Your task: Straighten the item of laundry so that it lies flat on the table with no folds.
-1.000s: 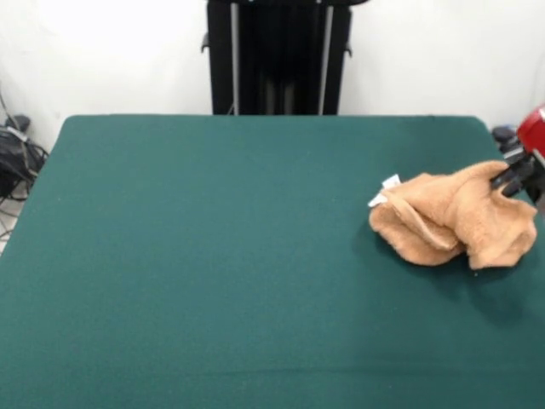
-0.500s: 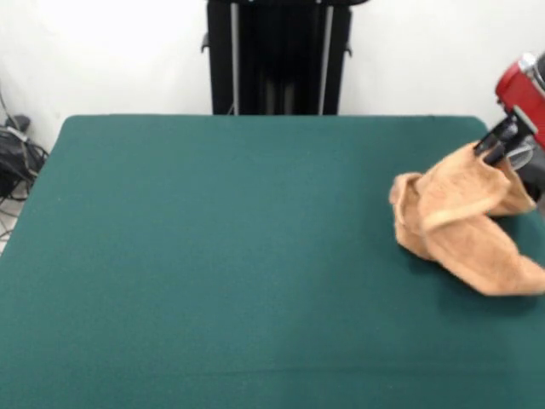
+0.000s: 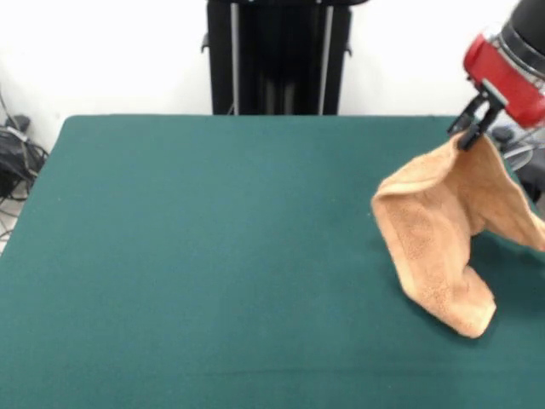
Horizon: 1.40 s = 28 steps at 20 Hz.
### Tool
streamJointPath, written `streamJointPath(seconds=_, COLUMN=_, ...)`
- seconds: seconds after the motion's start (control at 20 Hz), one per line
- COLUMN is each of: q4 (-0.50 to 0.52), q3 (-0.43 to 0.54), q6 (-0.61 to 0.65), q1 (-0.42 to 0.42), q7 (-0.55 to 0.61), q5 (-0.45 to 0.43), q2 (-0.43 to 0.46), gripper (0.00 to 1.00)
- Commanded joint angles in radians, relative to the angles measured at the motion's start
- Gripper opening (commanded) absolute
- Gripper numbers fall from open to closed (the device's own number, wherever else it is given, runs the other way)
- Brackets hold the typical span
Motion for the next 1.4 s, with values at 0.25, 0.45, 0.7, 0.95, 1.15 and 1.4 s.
streamJointPath(seconds=0.25, q4=0.243, q3=0.326, q6=-0.270, q1=-0.084, q7=-0.204, q5=-0.133, q2=-0.158, gripper=0.00)
streamJointPath(seconds=0.45, q4=0.289, q3=0.380, q6=-0.315, q1=-0.115, q7=-0.200, q5=-0.184, q2=-0.210, gripper=0.00)
streamJointPath(seconds=0.7, q4=0.337, q3=0.448, q6=-0.369, q1=-0.165, q7=-0.205, q5=-0.249, q2=-0.266, gripper=0.00)
streamJointPath(seconds=0.95, q4=0.414, q3=0.528, q6=-0.465, q1=-0.230, q7=-0.208, q5=-0.301, q2=-0.322, gripper=0.00)
streamJointPath(seconds=1.15, q4=0.512, q3=0.633, q6=-0.605, q1=-0.315, q7=-0.216, q5=-0.340, q2=-0.376, gripper=0.00)
streamJointPath(seconds=1.4, q4=0.569, q3=0.737, q6=-0.701, q1=-0.401, q7=-0.184, q5=-0.427, q2=-0.410, gripper=0.00)
